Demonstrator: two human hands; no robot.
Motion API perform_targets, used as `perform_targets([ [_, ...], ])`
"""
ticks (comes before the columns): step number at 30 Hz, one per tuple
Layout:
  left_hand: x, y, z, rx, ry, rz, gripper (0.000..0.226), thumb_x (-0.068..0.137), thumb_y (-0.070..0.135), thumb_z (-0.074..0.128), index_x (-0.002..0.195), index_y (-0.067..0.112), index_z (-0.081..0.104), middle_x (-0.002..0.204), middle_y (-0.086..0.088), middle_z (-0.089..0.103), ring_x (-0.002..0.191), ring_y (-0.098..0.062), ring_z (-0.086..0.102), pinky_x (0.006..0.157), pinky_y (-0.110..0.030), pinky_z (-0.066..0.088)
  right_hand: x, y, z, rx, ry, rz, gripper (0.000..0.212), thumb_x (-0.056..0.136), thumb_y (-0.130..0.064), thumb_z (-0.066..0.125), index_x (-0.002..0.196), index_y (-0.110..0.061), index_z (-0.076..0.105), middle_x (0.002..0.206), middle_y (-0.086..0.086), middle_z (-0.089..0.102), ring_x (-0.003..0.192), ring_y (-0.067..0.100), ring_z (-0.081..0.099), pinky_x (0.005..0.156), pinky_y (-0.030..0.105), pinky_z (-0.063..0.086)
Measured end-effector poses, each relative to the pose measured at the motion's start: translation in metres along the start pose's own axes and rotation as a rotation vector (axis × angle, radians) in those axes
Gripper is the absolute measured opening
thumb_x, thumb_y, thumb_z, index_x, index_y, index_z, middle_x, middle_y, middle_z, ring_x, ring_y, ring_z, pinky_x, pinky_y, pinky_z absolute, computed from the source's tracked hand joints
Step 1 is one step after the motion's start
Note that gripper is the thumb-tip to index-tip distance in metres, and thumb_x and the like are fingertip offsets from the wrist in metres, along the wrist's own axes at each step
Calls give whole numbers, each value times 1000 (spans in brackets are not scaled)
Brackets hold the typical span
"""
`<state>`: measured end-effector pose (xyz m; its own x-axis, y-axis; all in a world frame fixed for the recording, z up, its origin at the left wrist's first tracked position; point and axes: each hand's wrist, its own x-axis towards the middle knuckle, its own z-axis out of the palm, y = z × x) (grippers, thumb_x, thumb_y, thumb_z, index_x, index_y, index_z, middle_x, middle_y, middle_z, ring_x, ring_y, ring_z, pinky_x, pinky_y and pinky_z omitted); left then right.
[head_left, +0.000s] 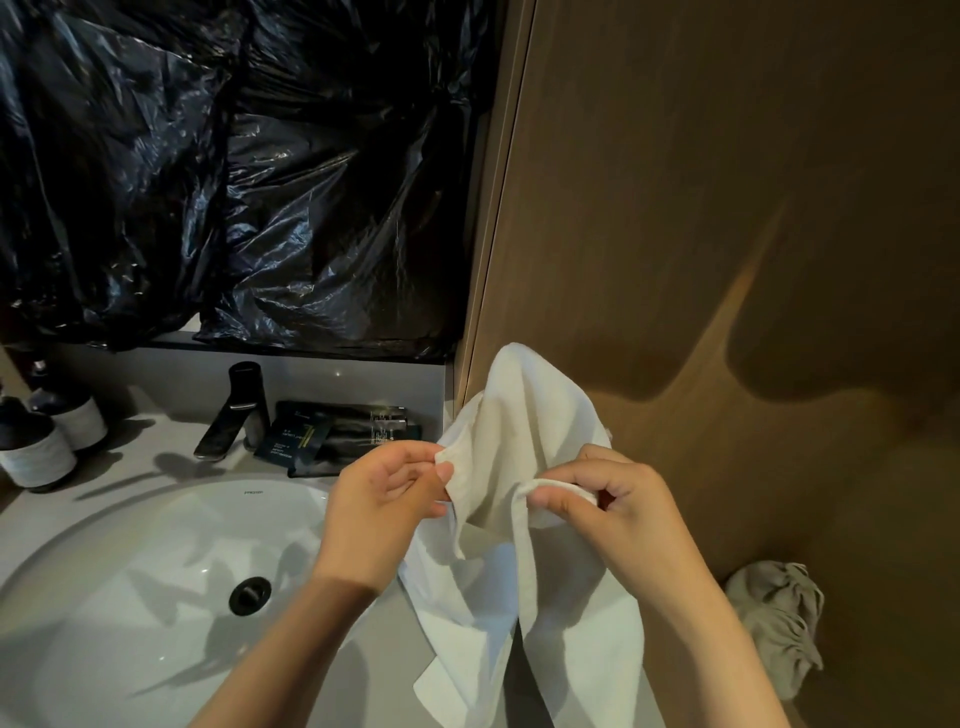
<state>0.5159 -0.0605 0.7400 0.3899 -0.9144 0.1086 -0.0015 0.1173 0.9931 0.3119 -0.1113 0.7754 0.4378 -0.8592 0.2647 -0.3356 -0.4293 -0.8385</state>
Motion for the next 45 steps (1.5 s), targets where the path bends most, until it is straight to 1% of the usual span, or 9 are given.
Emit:
perform_targets([
  [10, -9, 16, 9, -106, -126, 5, 10, 87, 3, 65, 96, 4, 70, 82, -11, 74, 74, -25, 71, 64, -23, 58, 18, -10, 16, -82, -50, 11, 10, 85, -38, 71, 79, -33, 76, 80, -12, 62, 84, 7, 60, 71, 21, 48],
  [17, -11, 16, 7, -24, -136, 31, 12, 88, 10, 65, 94, 17, 72, 84, -1, 75, 74, -17, 72, 63, -19, 56, 20, -8, 18, -93, -37, 24, 9, 84, -39, 72, 77, -33, 75, 81, -14, 63, 84, 6, 60, 71, 22, 50],
  [21, -13, 17, 9, 84, -142, 71, 14, 88, 18, 64, 92, 30, 70, 83, 11, 74, 74, -10, 71, 64, -14, 54, 22, -7, 18, -92, -11, 19, 6, 82, -36, 75, 76, -36, 74, 79, -10, 64, 83, 9, 61, 74, 31, 54],
  [26, -13, 16, 10, 168, -152, 89, 15, 86, 20, 67, 95, 31, 70, 85, 12, 73, 80, -7, 70, 71, -16, 56, 24, -8, 20, -87, -6, 7, 6, 80, -33, 77, 75, -33, 74, 79, -14, 65, 83, 6, 61, 67, 17, 49],
  [30, -12, 16, 9, 193, -156, 134, 13, 86, 22, 67, 94, 31, 70, 84, 16, 71, 80, -4, 69, 68, -12, 53, 25, -8, 19, -59, -15, -3, 7, 82, -30, 75, 75, -33, 75, 79, -14, 66, 83, 7, 61, 68, 16, 49],
  [35, -12, 14, 8, 213, -142, 202, 19, 77, 42, 63, 93, 34, 69, 85, 17, 70, 86, -7, 69, 75, -19, 57, 28, -6, 15, -108, -4, -68, 9, 84, -32, 74, 78, -37, 72, 86, -18, 64, 87, 5, 58, 67, 15, 46],
  [40, 2, 29, 0, 376, -123, 361, 12, 87, 24, 67, 95, 32, 70, 87, 16, 66, 81, -8, 65, 70, -17, 54, 50, -13, 8, -240, -76, -220, 8, 86, -36, 71, 79, -39, 71, 127, -35, 52, 135, -7, 30, 101, 16, 27],
  [42, 10, 40, -6, 420, -120, 418, 12, 89, 20, 65, 96, 27, 70, 87, 12, 65, 77, -9, 64, 67, -14, 50, 64, -22, 7, -176, -155, -241, 9, 89, -32, 69, 80, -35, 71, 130, -36, 53, 137, -13, 24, 105, 18, 21],
  [45, 21, 60, -14, 460, -134, 484, 13, 91, 16, 63, 97, 25, 69, 88, 10, 64, 76, -10, 63, 64, -9, 45, 81, -34, 7, -41, -246, -232, 9, 90, -27, 68, 82, -29, 71, 119, -28, 64, 135, -12, 32, 108, 25, 30],
])
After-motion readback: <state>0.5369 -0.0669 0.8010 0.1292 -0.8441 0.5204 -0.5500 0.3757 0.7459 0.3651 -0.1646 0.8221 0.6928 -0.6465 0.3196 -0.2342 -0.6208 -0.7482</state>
